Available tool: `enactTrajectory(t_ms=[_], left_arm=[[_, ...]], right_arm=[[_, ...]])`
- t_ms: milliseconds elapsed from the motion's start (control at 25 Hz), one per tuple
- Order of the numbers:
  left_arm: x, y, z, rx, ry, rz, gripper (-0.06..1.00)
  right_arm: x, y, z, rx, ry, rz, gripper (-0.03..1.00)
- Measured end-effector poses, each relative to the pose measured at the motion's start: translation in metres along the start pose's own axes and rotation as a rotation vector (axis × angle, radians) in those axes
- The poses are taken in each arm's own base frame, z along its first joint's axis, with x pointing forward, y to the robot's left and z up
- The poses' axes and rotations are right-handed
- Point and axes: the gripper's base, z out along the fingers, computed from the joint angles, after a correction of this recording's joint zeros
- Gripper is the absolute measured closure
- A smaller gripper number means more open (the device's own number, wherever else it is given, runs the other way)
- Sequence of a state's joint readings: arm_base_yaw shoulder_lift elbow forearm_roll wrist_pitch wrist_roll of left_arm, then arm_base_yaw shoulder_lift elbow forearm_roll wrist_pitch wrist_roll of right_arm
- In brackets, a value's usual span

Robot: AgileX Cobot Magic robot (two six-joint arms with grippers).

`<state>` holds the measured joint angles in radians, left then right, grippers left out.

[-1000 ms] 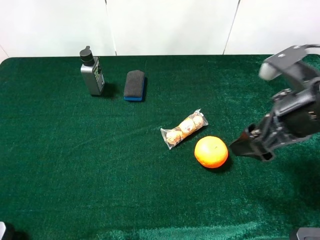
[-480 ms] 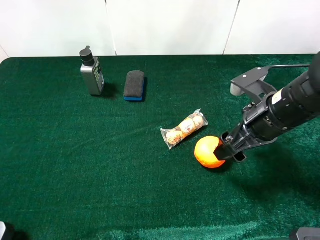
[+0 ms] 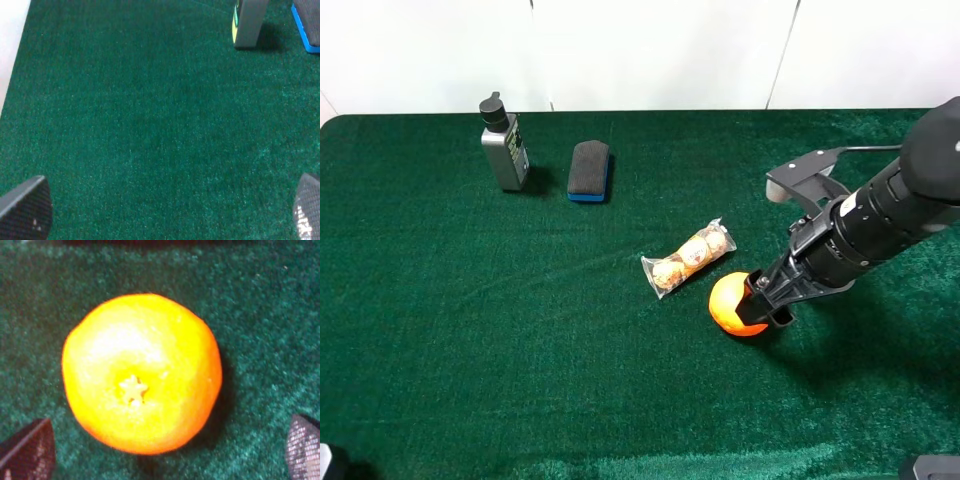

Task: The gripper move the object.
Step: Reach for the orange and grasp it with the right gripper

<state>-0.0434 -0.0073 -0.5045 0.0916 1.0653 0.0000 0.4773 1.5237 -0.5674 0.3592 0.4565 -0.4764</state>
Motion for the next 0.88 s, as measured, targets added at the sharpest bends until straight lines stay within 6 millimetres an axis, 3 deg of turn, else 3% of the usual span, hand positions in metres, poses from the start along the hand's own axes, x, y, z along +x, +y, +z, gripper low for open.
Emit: enactTrajectory(t_ms=[880], left_arm=[[0.0, 0.0, 0.0, 0.0, 0.0, 0.0, -0.04]], right_arm=[[-0.015, 0.011, 0.043, 0.011, 0.002, -0.026, 0.28]])
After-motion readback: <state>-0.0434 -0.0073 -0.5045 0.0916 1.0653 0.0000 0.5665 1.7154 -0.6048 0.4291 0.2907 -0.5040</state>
